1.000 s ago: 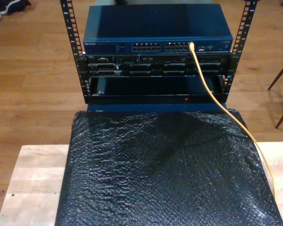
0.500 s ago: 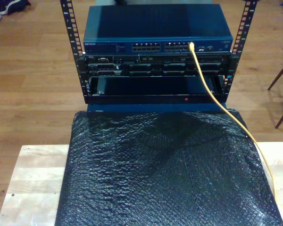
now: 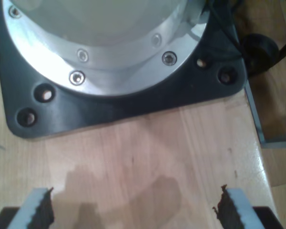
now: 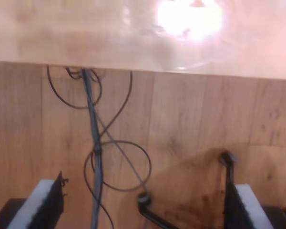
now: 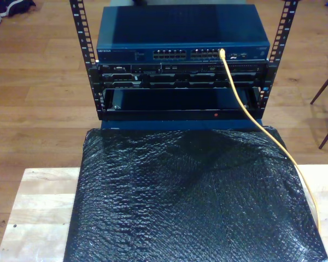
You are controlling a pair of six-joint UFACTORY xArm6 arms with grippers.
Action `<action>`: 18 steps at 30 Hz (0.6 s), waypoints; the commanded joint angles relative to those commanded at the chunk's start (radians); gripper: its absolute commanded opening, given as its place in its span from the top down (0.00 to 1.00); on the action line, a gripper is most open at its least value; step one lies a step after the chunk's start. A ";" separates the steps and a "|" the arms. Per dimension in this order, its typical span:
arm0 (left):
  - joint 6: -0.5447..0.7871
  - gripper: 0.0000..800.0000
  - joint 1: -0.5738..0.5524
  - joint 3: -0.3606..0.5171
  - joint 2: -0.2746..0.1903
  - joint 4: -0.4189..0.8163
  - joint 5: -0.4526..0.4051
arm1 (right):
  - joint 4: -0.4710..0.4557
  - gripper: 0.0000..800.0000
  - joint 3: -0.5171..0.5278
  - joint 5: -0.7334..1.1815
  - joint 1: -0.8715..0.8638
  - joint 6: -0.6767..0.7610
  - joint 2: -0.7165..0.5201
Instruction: Grab the cable and plug it in
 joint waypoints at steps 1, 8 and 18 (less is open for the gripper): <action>0.000 0.00 0.000 0.000 0.000 0.000 0.000 | 0.000 0.00 -0.002 0.000 0.000 -0.002 0.000; 0.000 0.00 0.000 0.000 0.000 0.000 0.000 | -0.005 0.00 0.006 0.000 0.000 -0.003 -0.003; 0.000 0.00 0.000 0.000 0.000 0.000 0.000 | -0.006 0.00 0.115 0.005 -0.008 -0.003 -0.031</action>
